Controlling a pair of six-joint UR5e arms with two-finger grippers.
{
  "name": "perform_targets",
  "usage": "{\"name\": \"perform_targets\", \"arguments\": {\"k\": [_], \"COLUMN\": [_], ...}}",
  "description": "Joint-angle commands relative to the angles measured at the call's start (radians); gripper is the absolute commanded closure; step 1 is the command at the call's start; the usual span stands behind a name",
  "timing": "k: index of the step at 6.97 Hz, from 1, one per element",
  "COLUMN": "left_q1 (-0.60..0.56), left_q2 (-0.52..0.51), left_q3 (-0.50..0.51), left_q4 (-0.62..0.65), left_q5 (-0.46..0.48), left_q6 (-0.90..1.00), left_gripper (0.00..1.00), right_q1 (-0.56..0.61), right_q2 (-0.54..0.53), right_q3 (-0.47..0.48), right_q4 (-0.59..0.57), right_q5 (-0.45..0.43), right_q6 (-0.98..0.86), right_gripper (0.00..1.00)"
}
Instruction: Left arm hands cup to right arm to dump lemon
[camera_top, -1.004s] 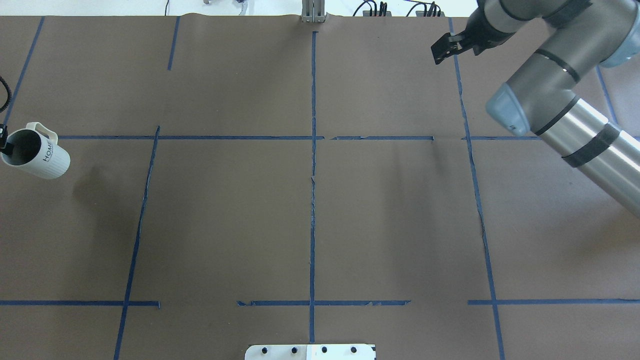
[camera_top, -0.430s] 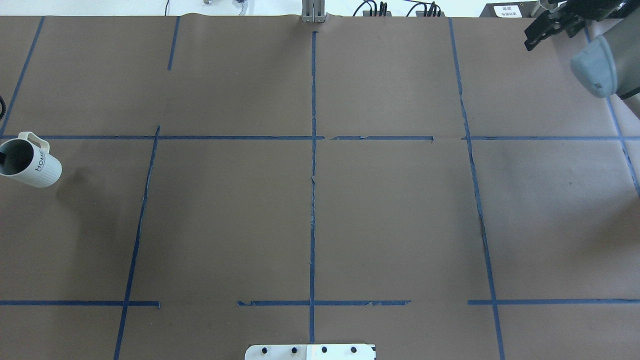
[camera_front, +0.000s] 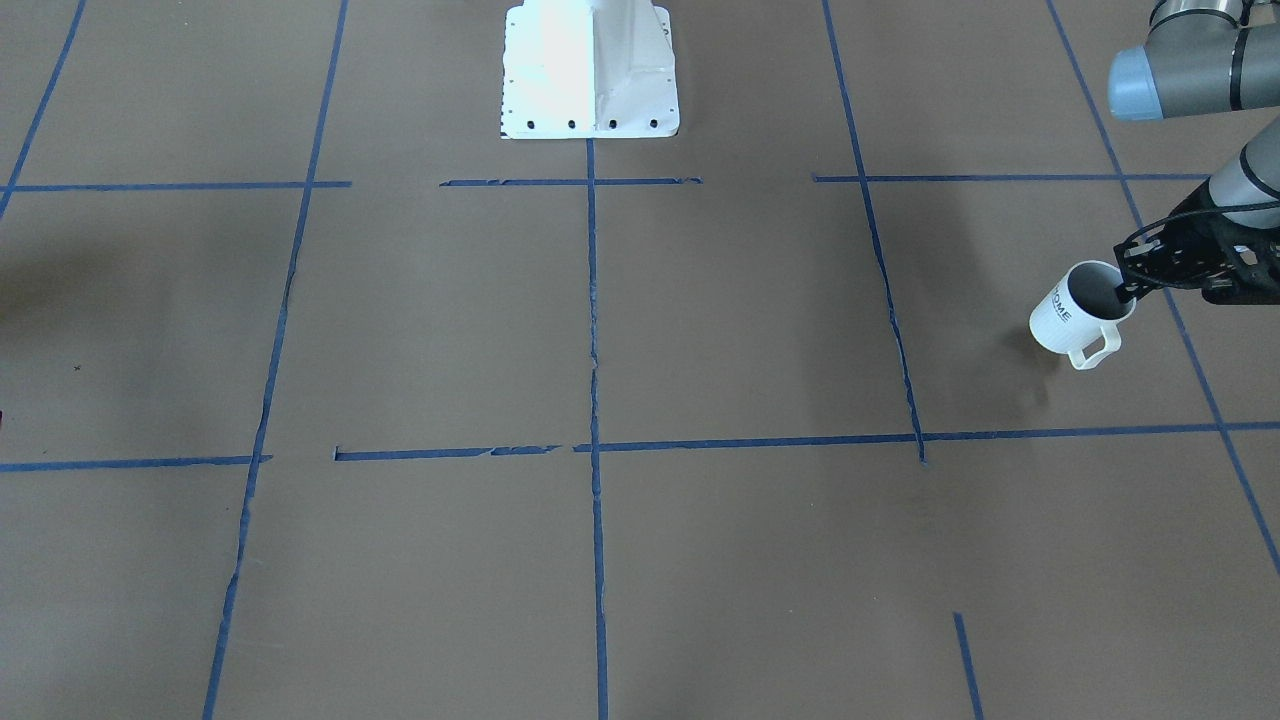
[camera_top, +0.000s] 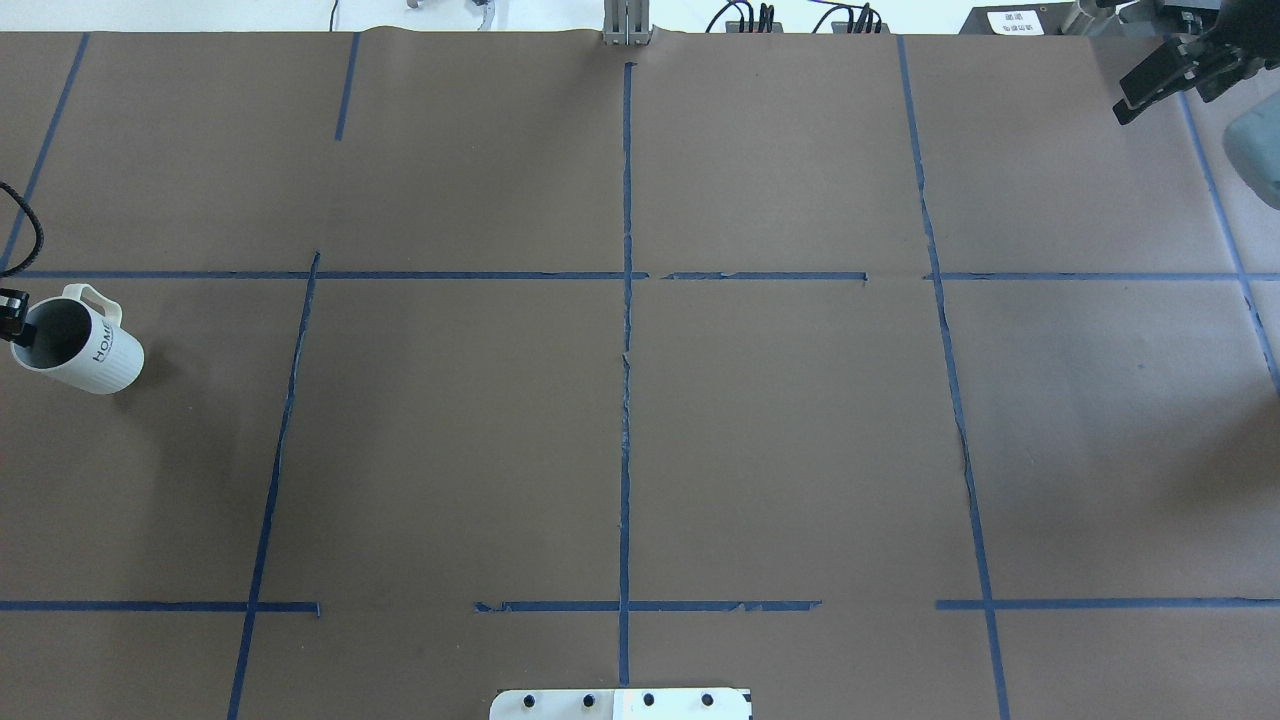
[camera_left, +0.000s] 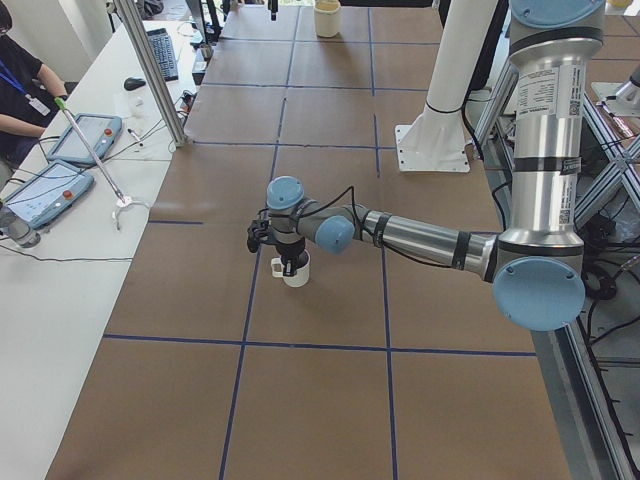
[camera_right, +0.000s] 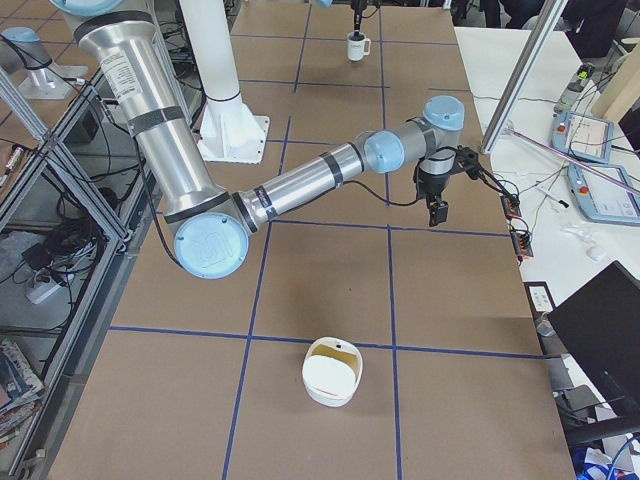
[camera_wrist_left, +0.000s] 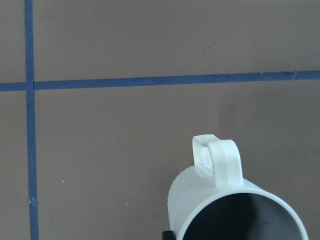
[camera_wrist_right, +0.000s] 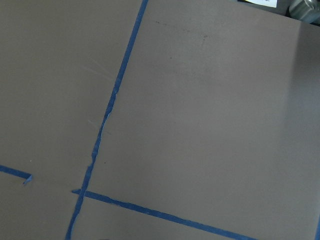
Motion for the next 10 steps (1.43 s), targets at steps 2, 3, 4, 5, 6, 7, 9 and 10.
{"name": "perform_targets", "arguments": {"k": [2, 3, 4, 5, 6, 7, 9, 10], "left_q1": [0.053, 0.056, 0.056, 0.051, 0.047, 0.001, -0.143, -0.239], "left_q2": [-0.003, -0.005, -0.014, -0.005, 0.0, 0.002, 0.0, 0.0], "left_q3": [0.017, 0.026, 0.021, -0.003, -0.021, -0.006, -0.02, -0.019], "left_q4": [-0.001, -0.001, -0.001, 0.0, 0.014, 0.026, 0.205, 0.297], "left_q5": [-0.002, 0.0, -0.003, -0.005, -0.026, -0.031, -0.033, -0.034], "left_q6": [0.001, 0.009, 0.012, 0.014, 0.065, 0.163, 0.443, 0.583], "left_gripper": [0.95, 0.8, 0.25, 0.0, 0.0, 0.0, 0.0, 0.0], "right_q1": [0.001, 0.001, 0.001, 0.001, 0.001, 0.002, 0.031, 0.068], "right_q2": [-0.01, -0.015, -0.017, -0.026, -0.038, -0.058, -0.153, -0.231], "right_q3": [0.005, 0.007, 0.005, 0.005, 0.005, 0.008, 0.035, 0.071], "right_q4": [0.002, 0.002, 0.002, 0.002, 0.0, 0.0, -0.004, -0.006], "right_q5": [0.002, -0.001, -0.004, -0.006, -0.008, -0.006, 0.002, 0.002], "right_q6": [-0.002, -0.001, -0.002, -0.004, -0.015, -0.041, -0.146, -0.203], "right_gripper": [0.0, 0.0, 0.0, 0.0, 0.0, 0.0, 0.0, 0.0]}}
